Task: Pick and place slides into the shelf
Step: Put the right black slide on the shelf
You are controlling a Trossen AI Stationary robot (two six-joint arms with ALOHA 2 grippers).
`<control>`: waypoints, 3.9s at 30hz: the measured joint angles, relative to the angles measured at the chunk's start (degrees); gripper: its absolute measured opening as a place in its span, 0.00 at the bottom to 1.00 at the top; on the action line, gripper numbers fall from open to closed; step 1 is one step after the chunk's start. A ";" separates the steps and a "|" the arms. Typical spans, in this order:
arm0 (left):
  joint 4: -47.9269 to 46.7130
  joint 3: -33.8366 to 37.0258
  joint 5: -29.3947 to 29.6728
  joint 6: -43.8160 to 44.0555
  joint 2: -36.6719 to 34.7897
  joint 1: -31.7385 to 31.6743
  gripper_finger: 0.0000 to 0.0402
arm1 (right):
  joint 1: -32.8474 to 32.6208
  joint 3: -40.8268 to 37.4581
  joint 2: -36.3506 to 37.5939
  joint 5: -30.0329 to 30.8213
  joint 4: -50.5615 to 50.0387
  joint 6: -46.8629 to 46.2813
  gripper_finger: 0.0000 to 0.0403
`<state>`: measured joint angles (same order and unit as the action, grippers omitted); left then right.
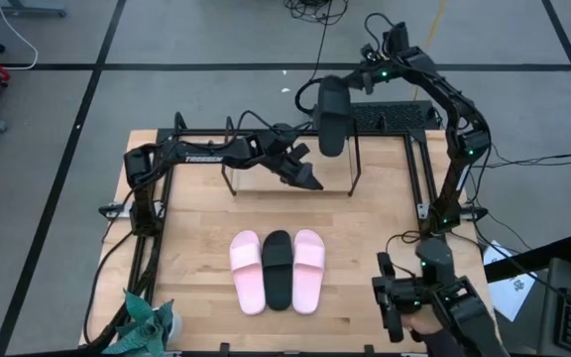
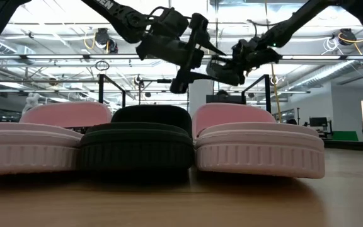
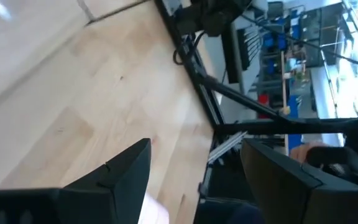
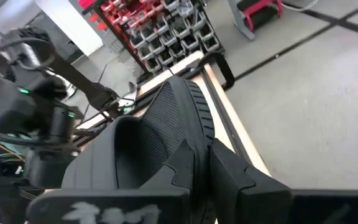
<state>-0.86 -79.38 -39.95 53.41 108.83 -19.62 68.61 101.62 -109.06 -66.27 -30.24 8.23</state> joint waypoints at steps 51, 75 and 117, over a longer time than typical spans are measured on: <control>-7.06 0.00 7.07 -2.69 -4.96 2.15 0.62 | -4.30 -5.52 -4.58 8.03 -11.67 11.23 0.04; -7.05 0.00 7.14 -3.44 -4.93 2.54 0.62 | -4.60 -10.92 -4.58 12.20 -4.11 6.22 0.04; -7.02 0.00 7.14 -3.59 -4.91 2.56 0.62 | -3.03 -10.93 -11.12 7.97 -4.73 6.17 0.04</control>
<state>-7.88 -79.37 -32.82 49.82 103.92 -17.06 65.57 90.70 -120.18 -58.30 -34.97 14.40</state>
